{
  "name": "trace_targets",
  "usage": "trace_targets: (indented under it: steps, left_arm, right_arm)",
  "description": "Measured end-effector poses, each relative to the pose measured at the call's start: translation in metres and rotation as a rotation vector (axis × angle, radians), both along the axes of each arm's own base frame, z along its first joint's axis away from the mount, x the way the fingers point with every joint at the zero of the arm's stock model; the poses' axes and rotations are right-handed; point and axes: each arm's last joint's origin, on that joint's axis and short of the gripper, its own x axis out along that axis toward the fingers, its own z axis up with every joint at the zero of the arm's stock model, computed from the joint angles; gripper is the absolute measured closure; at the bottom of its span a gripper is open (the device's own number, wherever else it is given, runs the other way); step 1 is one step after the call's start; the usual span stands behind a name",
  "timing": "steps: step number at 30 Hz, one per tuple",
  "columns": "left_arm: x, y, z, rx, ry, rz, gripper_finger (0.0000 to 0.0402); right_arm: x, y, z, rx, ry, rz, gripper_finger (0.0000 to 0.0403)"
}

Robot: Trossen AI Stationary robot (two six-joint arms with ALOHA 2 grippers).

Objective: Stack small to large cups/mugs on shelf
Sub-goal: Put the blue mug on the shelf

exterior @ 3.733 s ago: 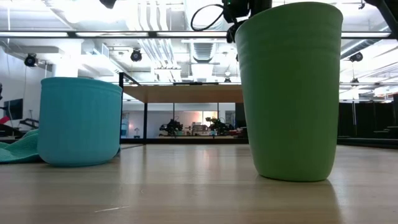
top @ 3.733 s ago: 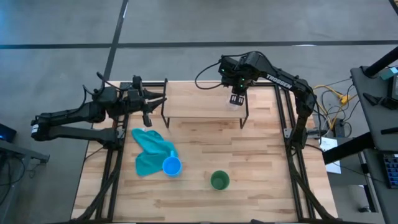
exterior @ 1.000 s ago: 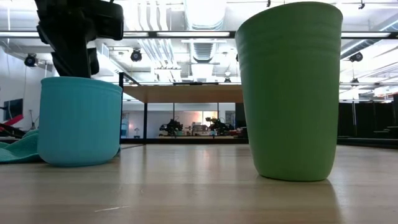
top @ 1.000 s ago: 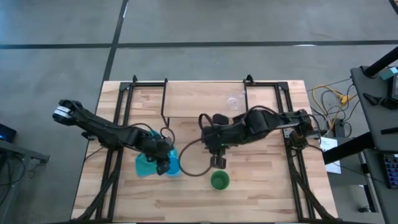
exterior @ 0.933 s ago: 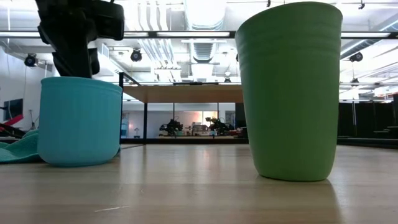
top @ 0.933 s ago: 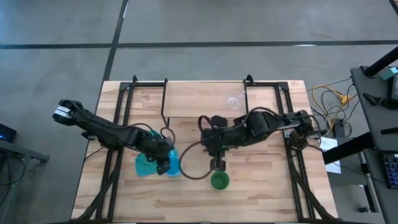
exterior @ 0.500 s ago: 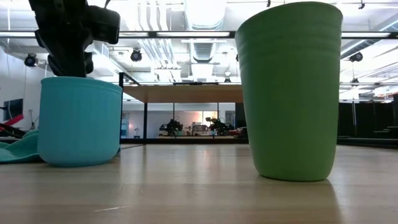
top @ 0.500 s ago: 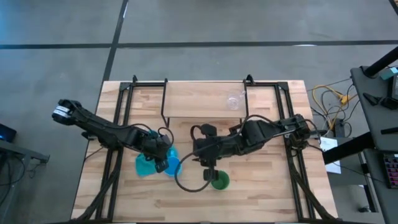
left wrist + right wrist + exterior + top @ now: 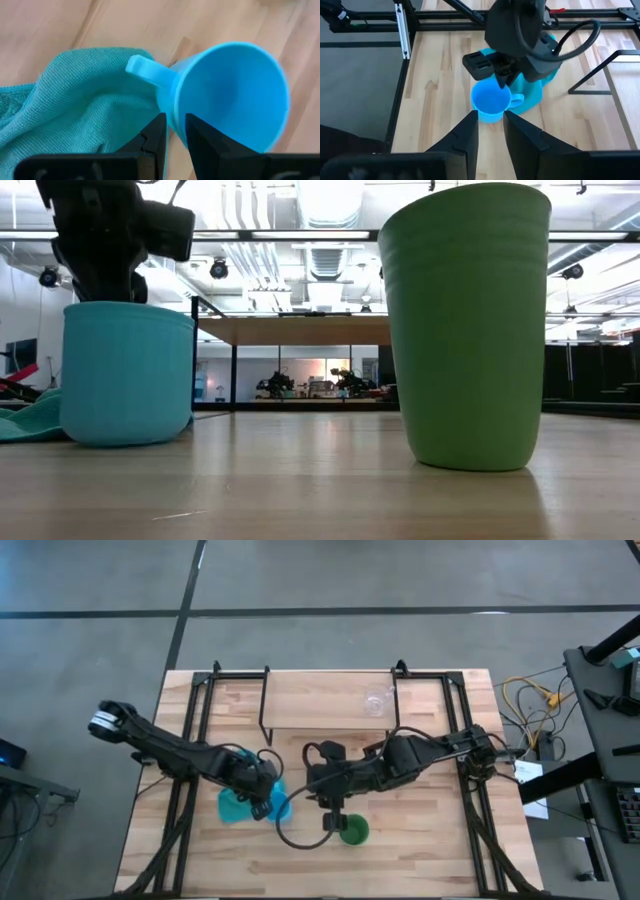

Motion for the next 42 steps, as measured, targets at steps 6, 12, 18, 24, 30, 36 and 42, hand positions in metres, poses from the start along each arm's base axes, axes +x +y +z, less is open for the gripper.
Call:
trace_targets:
  steps: [6, 12, 18, 24, 30, 36, 42]
  left_arm:
    - [0.004, -0.001, -0.008, 0.014, 0.032, -0.008, 0.0346]
    - [0.007, -0.003, -0.002, 0.028, 0.005, -0.061, 0.0389]
    - [0.014, -0.001, 0.033, 0.025, -0.121, -0.107, 0.0399]
    - [0.021, 0.013, 0.094, 0.116, -0.235, -0.126, 0.0400]
    - [0.025, 0.045, 0.151, 0.230, -0.305, -0.076, 0.0401]
    - [0.031, 0.079, 0.184, 0.307, -0.389, -0.017, 0.0401]
    - [0.052, 0.108, 0.192, 0.391, -0.356, -0.048, 0.0401]
  right_arm:
    - [0.001, 0.000, 0.002, 0.004, -0.022, 0.003, 0.0317]
    - [0.004, 0.000, 0.004, 0.005, -0.049, 0.008, 0.0317]
    - [0.004, -0.004, 0.004, -0.010, -0.051, 0.012, 0.0317]
    - [-0.006, -0.013, 0.021, -0.039, -0.106, -0.029, 0.0325]
    - [-0.031, -0.027, 0.052, -0.087, -0.199, -0.110, 0.0337]
    - [-0.051, -0.036, 0.072, -0.105, -0.262, -0.173, 0.0342]
    - [-0.054, -0.038, 0.068, -0.120, -0.208, -0.189, 0.0324]
